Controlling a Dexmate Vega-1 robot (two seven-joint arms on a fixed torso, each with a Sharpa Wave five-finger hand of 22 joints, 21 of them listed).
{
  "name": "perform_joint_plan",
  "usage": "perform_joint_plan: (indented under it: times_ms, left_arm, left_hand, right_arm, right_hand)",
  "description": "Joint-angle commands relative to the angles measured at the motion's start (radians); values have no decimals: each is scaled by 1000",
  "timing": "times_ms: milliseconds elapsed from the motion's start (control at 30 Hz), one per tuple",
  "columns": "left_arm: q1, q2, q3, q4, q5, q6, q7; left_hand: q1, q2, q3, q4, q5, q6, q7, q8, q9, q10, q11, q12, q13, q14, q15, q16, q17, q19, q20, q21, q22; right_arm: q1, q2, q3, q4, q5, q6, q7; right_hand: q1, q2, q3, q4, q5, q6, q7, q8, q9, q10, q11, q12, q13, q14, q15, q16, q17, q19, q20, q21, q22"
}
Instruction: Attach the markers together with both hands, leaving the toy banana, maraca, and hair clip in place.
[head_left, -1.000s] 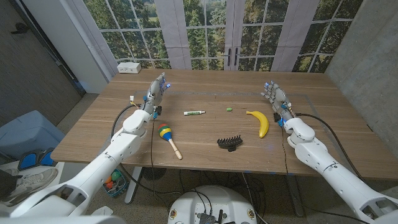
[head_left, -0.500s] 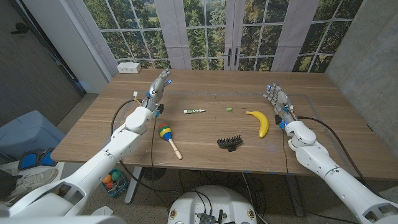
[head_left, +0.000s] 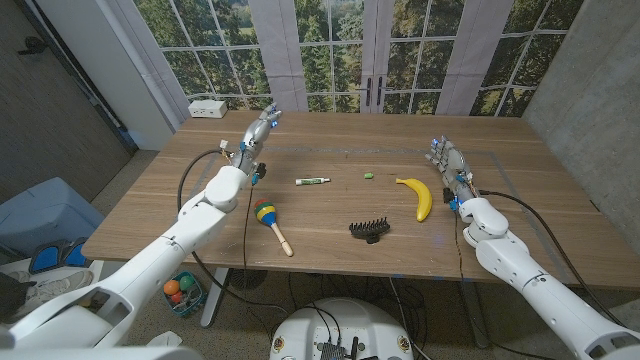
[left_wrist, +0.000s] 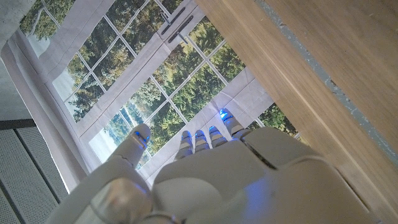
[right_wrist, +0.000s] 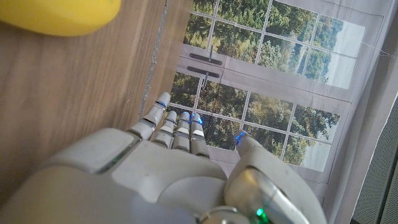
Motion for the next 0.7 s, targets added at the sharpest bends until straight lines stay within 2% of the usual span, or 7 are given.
perform_joint_plan:
  times_ms: [33, 167, 367, 467, 567, 700]
  left_arm:
    - [-27, 15, 25, -14, 108, 16, 33]
    - [-35, 18, 35, -23, 144, 33, 44]
    - [-40, 23, 46, -44, 190, 64, 63]
    - [-44, 25, 52, -51, 208, 77, 66]
    - [-47, 30, 59, -64, 236, 98, 77]
    - [-50, 39, 69, -86, 272, 130, 83]
  left_hand:
    - [13, 9, -6, -23, -6, 9, -4, 2, 4, 11, -5, 3, 1, 8, -35, -4, 3, -6, -35, -9, 5]
    - [22, -6, -15, -53, -16, 31, -5, 5, 4, 39, -10, 7, 1, 28, -35, -2, 3, 12, -22, -19, 4]
    - [37, -17, -25, -100, -28, 61, -28, 6, 5, 65, -29, 5, 2, 52, -16, -1, 4, 23, 43, -43, 6]
    - [41, -19, -27, -111, -30, 72, -32, 8, 6, 77, -33, 7, 3, 59, -16, -1, 4, 27, 50, -48, 7]
    - [51, -22, -31, -138, -36, 98, -24, 10, 6, 122, -33, 16, 4, 52, -10, -7, 5, 18, 54, -70, 8]
    - [53, -23, -33, -146, -37, 111, -18, 11, 6, 131, -38, 16, 4, 49, -9, -8, 5, 11, 55, -80, 8]
  right_arm:
    - [-21, 3, 5, -21, -18, 5, -40]
    - [-31, 1, 11, -30, -17, 7, -49]
    - [-42, 0, 17, -36, -16, 10, -55]
    - [-44, 1, 19, -35, -13, 11, -56]
    - [-46, 3, 20, -32, -14, 14, -57]
    - [-47, 1, 20, -31, -15, 18, -53]
  right_hand:
    - [4, -11, 3, -9, -1, 12, -1, 10, 1, 12, 2, 6, -1, 5, -42, 6, 0, 6, -56, -7, 2]
    - [5, -11, 3, -13, -2, 12, -1, 10, 1, 12, 2, 6, -1, 6, -41, 6, -1, 8, -55, -9, 2]
    - [7, -12, 4, -18, -3, 13, 0, 10, 1, 13, 3, 7, -1, 7, -39, 7, -3, 9, -53, -11, 2]
    - [8, -12, 4, -20, -3, 14, 1, 10, 1, 14, 3, 7, -2, 7, -39, 7, -3, 10, -52, -12, 2]
    - [9, -12, 5, -24, -4, 14, 0, 10, 1, 14, 3, 7, -2, 7, -38, 7, -4, 10, -51, -14, 2]
    - [18, -15, 8, -36, -5, 14, 0, 10, 1, 14, 3, 7, -3, 8, -36, 6, -9, 12, -50, -17, 2]
